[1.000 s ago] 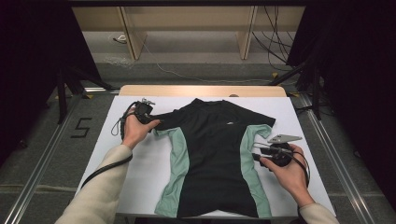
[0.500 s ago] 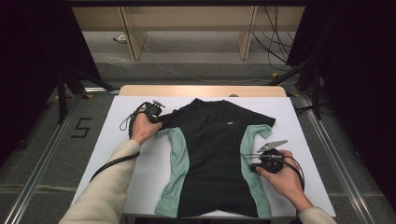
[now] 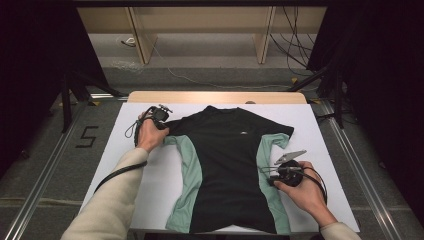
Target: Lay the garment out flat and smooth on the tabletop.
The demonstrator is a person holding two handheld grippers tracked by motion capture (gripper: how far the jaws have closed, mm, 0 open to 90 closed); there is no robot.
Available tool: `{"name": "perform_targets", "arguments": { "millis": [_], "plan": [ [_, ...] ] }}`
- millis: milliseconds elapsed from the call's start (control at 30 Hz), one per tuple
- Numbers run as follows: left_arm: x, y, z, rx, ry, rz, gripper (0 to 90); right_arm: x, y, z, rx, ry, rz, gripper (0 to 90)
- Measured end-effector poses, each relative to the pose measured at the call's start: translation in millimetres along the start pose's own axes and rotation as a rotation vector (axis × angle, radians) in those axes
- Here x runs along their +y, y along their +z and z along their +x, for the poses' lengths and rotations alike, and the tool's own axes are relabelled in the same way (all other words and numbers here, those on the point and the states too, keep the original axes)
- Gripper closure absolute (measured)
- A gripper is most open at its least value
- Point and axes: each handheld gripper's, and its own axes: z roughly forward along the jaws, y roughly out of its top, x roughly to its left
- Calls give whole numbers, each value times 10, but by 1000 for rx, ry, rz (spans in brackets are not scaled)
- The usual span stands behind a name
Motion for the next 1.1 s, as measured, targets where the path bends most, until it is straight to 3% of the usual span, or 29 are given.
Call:
{"name": "perform_targets", "arguments": {
  "millis": [67,133,200,300,367,433,500,533,567,600,633,667,700,733,767,833,967,1000,1033,1100],
  "plan": [
    [9,-51,-30,15,10,-45,623,-9,-13,-1,-5,6,-21,723],
    [1,-142,-56,8,23,-87,520,-22,-34,-2,-15,9,-50,668],
    [-33,-266,-97,-6,33,-118,454,-42,-57,-7,-18,13,-71,641],
    [-136,-459,-216,-69,61,-137,370,-71,-82,-16,-21,33,-98,602],
    [-242,-576,-335,-124,90,-144,352,-80,-97,-28,-31,37,-126,584],
    [-305,-631,-395,-147,104,-137,351,-81,-112,-32,-34,42,-139,577],
    [-499,-759,-590,-217,150,-128,344,-77,-142,-41,-45,51,-167,560],
    [-499,-759,-590,-217,150,-128,344,-77,-142,-41,-45,51,-167,560],
    [-564,-792,-665,-240,157,-126,344,-80,-140,-51,-53,60,-174,544],
    [-688,-838,-825,-284,180,-114,347,-83,-137,-56,-52,65,-175,539],
    [-688,-838,-825,-284,180,-114,348,-83,-137,-56,-52,65,-175,539],
    [-743,-854,-903,-310,196,-110,348,-87,-134,-64,-55,69,-179,535],
    [-839,-871,-1056,-346,209,-105,355,-89,-136,-74,-60,74,-184,530],
    [-839,-871,-1056,-346,209,-105,357,-89,-142,-78,-63,76,-188,528],
    [-908,-862,-1166,-364,227,-97,357,-89,-148,-81,-65,78,-196,525],
    [-937,-852,-1204,-356,244,-103,354,-93,-165,-83,-69,78,-209,506],
    [-950,-879,-1132,-326,221,-161,333,-128,-198,-107,-85,70,-261,478],
    [-981,-907,-1073,-319,197,-199,315,-141,-208,-118,-82,67,-277,470],
    [-981,-907,-1073,-319,197,-199,295,-156,-219,-131,-79,66,-294,460],
    [-1077,-956,-1003,-302,164,-252,231,-187,-247,-156,-78,60,-327,440]
  ]
}}
